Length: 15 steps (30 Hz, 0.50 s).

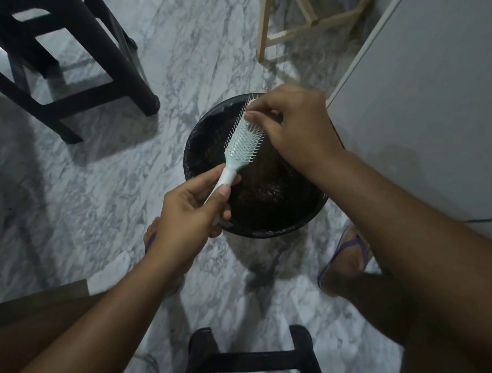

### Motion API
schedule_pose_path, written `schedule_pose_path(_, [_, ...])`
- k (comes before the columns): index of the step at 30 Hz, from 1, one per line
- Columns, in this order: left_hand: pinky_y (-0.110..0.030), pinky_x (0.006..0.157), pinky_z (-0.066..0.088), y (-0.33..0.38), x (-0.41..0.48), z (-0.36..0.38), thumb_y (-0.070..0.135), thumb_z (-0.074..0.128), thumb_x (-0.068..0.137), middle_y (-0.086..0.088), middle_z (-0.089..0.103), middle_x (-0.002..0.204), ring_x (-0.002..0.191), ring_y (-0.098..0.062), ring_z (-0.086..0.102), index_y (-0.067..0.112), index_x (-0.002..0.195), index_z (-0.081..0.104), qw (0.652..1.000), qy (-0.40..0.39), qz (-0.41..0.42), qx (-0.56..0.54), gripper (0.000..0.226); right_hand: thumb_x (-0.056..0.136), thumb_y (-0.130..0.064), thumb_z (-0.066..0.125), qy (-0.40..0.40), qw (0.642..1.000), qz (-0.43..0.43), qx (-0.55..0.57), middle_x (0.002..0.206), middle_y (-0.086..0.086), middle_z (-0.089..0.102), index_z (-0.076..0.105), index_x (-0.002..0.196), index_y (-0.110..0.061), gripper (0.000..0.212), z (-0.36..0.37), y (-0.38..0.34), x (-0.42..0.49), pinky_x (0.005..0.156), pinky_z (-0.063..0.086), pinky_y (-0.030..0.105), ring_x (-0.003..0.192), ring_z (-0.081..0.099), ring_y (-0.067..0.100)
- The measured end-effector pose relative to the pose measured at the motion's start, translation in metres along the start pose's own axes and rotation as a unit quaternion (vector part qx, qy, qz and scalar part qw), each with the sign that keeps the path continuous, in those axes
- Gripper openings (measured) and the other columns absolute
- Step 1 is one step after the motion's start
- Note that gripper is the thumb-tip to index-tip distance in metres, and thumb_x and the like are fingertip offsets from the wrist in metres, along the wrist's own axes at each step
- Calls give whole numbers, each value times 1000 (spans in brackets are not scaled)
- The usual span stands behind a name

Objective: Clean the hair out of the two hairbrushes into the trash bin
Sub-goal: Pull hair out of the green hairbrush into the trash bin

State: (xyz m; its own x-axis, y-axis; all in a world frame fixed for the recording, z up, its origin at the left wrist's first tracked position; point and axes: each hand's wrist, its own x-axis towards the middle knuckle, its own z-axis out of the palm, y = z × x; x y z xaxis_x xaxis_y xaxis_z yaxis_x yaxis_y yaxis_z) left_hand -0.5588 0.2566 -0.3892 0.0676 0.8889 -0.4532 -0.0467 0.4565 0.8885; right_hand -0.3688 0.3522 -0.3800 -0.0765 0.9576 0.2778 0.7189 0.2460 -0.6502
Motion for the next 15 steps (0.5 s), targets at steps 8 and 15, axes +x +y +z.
schedule_pose_path(8, [-25, 47, 36, -2, 1, -3, 15, 60, 98, 5, 76, 114, 60, -10, 53, 26, 127, 68, 1000, 8, -18, 10, 31, 94, -17, 68, 117, 986, -48, 111, 80, 9, 73, 74, 90, 1, 19, -30, -27, 22, 67, 56, 36, 71, 68, 17])
schedule_pose_path(15, [-26, 50, 38, 1, 4, -5, 17, 60, 99, 6, 76, 114, 61, -11, 55, 23, 126, 67, 999, 37, -12, 0, 29, 98, -6, 60, 140, 984, -105, 31, 93, 16, 67, 70, 100, 2, 13, -38, -24, 19, 75, 53, 31, 85, 63, 22])
